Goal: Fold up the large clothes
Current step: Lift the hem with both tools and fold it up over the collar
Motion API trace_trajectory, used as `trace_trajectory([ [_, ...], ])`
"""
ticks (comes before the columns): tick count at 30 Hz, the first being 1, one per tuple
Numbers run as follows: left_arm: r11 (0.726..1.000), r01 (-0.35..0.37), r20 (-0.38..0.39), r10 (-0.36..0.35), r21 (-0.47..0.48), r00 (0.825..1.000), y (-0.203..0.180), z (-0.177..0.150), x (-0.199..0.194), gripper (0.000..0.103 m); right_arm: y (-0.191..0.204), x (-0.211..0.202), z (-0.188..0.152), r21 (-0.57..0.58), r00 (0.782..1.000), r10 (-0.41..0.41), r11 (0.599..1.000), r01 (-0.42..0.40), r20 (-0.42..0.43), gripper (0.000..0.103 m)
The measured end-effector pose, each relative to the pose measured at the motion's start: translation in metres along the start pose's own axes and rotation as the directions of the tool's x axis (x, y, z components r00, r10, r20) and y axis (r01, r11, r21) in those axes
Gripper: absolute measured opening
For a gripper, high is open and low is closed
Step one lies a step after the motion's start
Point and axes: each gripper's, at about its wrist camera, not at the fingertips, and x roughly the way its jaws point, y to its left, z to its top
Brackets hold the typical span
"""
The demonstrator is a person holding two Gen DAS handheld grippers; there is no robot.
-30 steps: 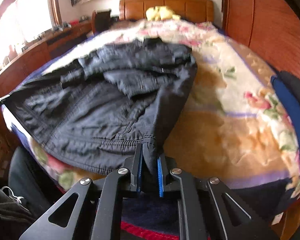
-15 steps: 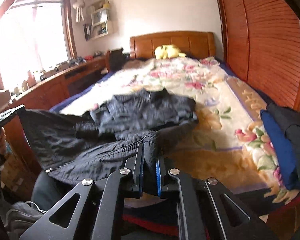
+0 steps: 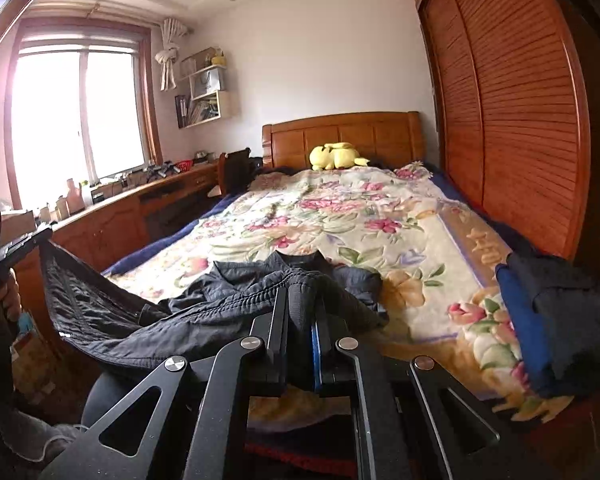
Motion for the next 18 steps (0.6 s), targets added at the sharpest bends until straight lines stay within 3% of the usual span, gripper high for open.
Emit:
trace_trajectory([
  [5,0.999,-0.008,-0.103,0.005,-0.033,0.995,0.010,-0.027,0.044,0.005,-0.003,0.042,-0.023,-0.006,0.995,-0.011,1.000,0.011,-0.103,0.008],
  [11,0.998,-0.040,-0.227,0.027,-0.053,0.973,0.024,-0.056,0.118,0.005,-0.028,0.115,-0.043,0.028,0.981,-0.005,1.000,0.010,-0.195,0.008],
  [18,0.993,-0.094,-0.278,0.071,-0.068,0.958,0.043,-0.052,0.194,0.005,-0.058,0.213,-0.018,0.086,0.969,0.000,0.996,0.022,-0.247,0.009],
])
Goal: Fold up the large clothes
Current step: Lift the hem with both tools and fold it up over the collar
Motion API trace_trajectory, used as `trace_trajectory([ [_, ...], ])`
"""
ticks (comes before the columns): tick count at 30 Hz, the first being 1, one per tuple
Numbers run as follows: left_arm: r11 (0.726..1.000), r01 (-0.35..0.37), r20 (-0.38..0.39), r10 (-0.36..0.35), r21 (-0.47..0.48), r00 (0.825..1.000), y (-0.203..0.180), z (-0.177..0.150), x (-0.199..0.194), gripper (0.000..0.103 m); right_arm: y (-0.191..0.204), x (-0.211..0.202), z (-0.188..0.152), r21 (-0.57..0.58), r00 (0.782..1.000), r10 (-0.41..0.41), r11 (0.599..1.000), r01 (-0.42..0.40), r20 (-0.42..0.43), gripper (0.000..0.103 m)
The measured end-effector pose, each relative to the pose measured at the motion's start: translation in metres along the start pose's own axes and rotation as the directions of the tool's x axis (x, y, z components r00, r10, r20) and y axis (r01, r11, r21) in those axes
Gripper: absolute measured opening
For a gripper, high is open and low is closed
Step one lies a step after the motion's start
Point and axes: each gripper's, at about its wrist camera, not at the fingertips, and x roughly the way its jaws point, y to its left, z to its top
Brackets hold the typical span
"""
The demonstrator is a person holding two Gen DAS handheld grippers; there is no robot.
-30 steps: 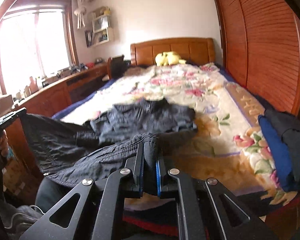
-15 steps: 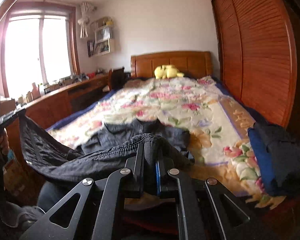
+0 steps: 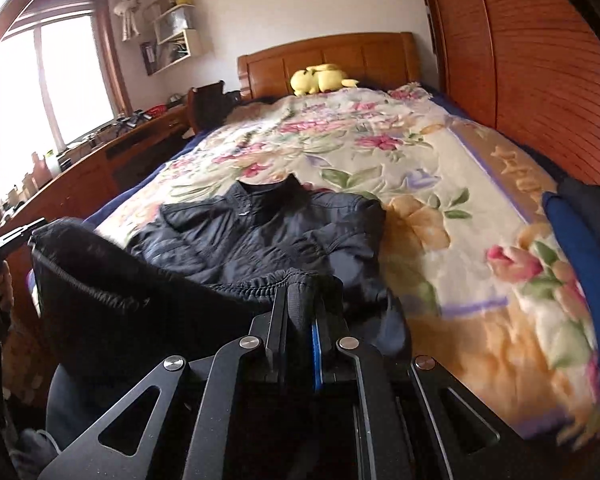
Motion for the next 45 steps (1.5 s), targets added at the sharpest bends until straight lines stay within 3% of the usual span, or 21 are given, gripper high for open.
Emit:
trace_trajectory([
  [6,1.000,-0.004,-0.024,0.004,-0.013,1.000,0.012,0.044,0.049,0.005,0.001,0.047,0.056,-0.048,1.000,-0.011,0.999,0.011,0.010,0.009],
  [15,0.999,-0.039,-0.001,0.039,0.027,0.999,0.015,0.123,0.108,0.005,0.001,0.133,0.153,-0.125,0.997,-0.068,0.989,0.073,0.042,0.009],
  [22,1.000,-0.023,-0.031,0.023,0.021,0.999,0.015,0.153,0.160,0.005,-0.005,0.191,0.195,-0.121,0.991,-0.124,0.984,0.129,0.043,0.009],
  [28,1.000,0.001,-0.104,0.000,0.009,0.995,0.013,0.148,0.196,0.006,0.004,0.231,0.189,-0.103,0.985,-0.166,0.981,0.162,-0.038,0.014],
  [31,1.000,0.012,-0.124,-0.010,0.010,0.992,0.012,0.140,0.197,0.008,0.014,0.245,0.179,-0.122,0.977,-0.198,0.975,0.187,-0.083,0.032],
  [33,0.999,0.039,-0.145,-0.037,0.011,0.989,0.011,0.133,0.195,0.018,0.020,0.242,0.174,-0.131,0.977,-0.196,0.974,0.184,-0.080,0.054],
  [35,0.998,0.055,-0.162,-0.050,0.024,0.986,0.009,0.123,0.189,0.025,0.024,0.235,0.167,-0.132,0.977,-0.191,0.975,0.178,-0.093,0.060],
  [36,0.998,0.064,-0.170,-0.059,0.028,0.984,0.008,0.119,0.187,0.030,0.025,0.229,0.163,-0.133,0.979,-0.183,0.976,0.170,-0.093,0.060],
  [43,0.992,0.127,-0.246,-0.120,0.012,0.962,0.003,0.068,0.163,0.038,0.015,0.184,0.125,-0.132,0.978,-0.166,0.980,0.149,-0.130,0.060],
  [45,0.990,0.139,-0.266,-0.135,-0.003,0.954,0.003,0.054,0.157,0.049,0.012,0.171,0.113,-0.113,0.976,-0.155,0.984,0.138,-0.153,0.060],
])
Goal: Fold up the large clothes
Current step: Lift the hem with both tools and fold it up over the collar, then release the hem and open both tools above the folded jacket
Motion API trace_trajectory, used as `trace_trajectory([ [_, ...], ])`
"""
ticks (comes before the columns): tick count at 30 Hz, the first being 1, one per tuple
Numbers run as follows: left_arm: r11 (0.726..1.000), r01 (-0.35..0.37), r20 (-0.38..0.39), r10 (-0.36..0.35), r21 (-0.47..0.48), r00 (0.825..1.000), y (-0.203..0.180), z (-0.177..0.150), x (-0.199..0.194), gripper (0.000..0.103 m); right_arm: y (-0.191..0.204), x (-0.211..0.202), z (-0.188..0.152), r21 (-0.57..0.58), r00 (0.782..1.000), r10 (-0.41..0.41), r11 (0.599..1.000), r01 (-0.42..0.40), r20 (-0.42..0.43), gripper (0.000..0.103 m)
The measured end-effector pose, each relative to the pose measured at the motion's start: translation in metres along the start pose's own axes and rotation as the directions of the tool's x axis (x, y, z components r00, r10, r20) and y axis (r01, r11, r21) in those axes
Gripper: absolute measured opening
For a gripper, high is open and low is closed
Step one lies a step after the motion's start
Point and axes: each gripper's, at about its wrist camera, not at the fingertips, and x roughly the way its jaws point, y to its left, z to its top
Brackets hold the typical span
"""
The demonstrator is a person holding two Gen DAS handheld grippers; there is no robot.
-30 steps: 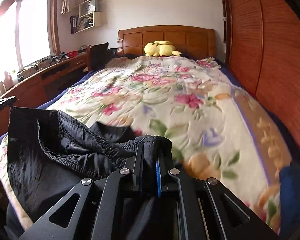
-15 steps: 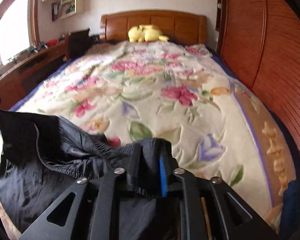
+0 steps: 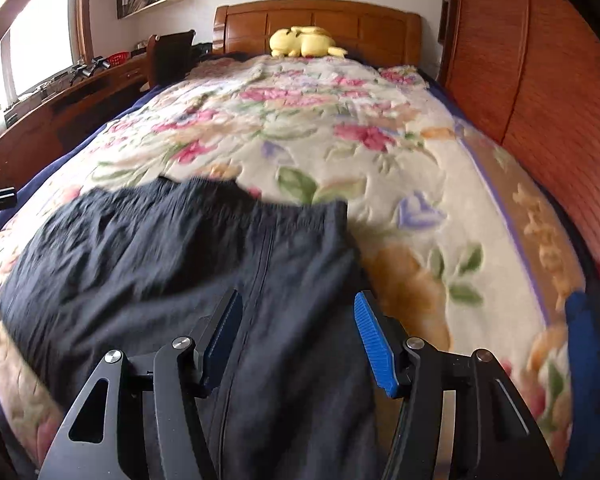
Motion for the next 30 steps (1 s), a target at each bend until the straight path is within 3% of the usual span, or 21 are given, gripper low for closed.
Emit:
trace_trajectory([
  [7,1.000,-0.002,-0.066,0.003,0.005,0.998,-0.004,-0.053,-0.006,0.054,0.000,-0.024,-0.037,0.011,0.999,-0.001,1.000,0.001,-0.051,0.060],
  [14,1.000,-0.013,-0.121,0.010,-0.018,0.993,-0.001,-0.090,-0.010,0.055,-0.003,-0.033,-0.051,0.047,0.998,0.014,0.999,-0.011,-0.060,0.061],
  [20,0.998,-0.013,-0.137,0.006,-0.055,0.991,0.003,-0.109,-0.011,0.055,-0.006,-0.027,-0.057,0.059,0.996,0.009,0.998,-0.004,-0.086,0.063],
  [24,0.997,-0.021,-0.160,0.007,-0.081,0.987,0.008,-0.119,-0.003,0.055,-0.007,-0.020,-0.060,0.063,0.995,-0.004,0.998,0.011,-0.105,0.071],
  [30,0.996,-0.017,-0.190,-0.001,-0.092,0.982,0.007,-0.128,0.010,0.055,-0.013,-0.006,-0.065,0.106,0.990,-0.001,0.994,0.016,-0.140,0.072],
])
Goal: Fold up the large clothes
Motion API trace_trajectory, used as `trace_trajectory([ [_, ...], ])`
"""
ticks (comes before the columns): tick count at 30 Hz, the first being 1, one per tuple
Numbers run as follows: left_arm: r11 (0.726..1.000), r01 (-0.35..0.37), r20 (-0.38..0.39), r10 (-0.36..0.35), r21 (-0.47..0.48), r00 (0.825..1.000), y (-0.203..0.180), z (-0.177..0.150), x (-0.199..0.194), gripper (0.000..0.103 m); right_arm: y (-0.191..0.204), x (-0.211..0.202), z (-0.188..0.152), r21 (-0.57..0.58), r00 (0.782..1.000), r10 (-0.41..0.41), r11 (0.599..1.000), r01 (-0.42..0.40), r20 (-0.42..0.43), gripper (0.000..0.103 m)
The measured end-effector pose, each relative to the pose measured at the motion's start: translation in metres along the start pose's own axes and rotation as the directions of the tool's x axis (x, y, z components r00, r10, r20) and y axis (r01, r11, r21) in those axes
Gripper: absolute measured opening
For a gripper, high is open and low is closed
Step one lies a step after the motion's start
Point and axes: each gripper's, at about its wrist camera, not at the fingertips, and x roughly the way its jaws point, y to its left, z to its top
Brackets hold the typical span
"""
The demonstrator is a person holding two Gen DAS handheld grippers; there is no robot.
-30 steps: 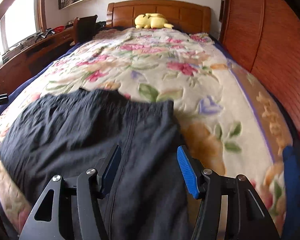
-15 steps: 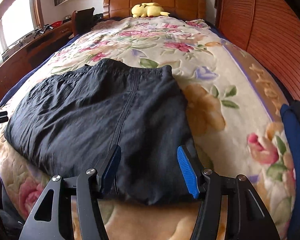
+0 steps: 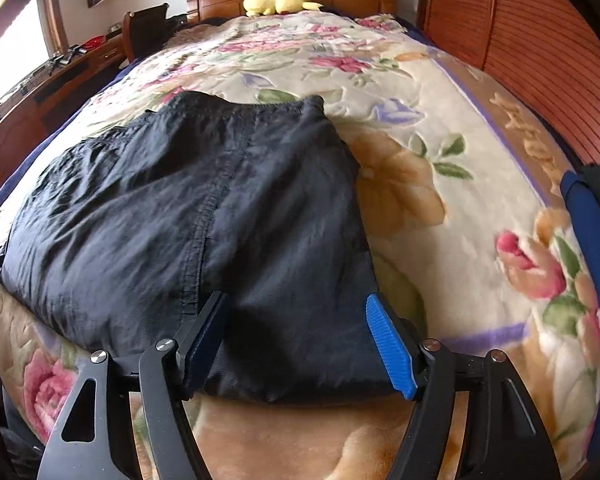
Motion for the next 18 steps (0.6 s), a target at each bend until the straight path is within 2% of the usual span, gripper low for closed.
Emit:
trace_trajectory([
  [4,1.000,0.004,-0.015,-0.004,-0.006,1.000,0.000,-0.002,0.007,0.055,-0.004,0.010,-0.003,0.017,1.000,0.008,1.000,-0.007,-0.016,0.076],
  [6,1.000,0.007,-0.019,-0.007,-0.011,1.000,0.000,-0.002,0.010,0.055,-0.006,0.015,-0.004,0.029,1.000,-0.003,1.000,0.003,-0.018,0.084],
  [11,0.999,0.007,-0.025,-0.008,-0.041,1.000,0.002,-0.004,0.016,0.060,-0.019,0.032,-0.008,0.138,0.996,0.075,0.988,-0.069,-0.042,0.085],
  [16,0.998,0.008,-0.026,-0.010,-0.063,1.000,0.003,-0.005,0.018,0.061,-0.018,0.036,-0.011,0.135,0.996,0.079,0.988,-0.073,-0.035,0.085],
  [18,0.998,0.006,-0.026,-0.007,-0.065,1.000,0.003,-0.007,0.017,0.060,-0.017,0.038,-0.011,0.131,0.995,0.094,0.988,-0.088,-0.038,0.081],
])
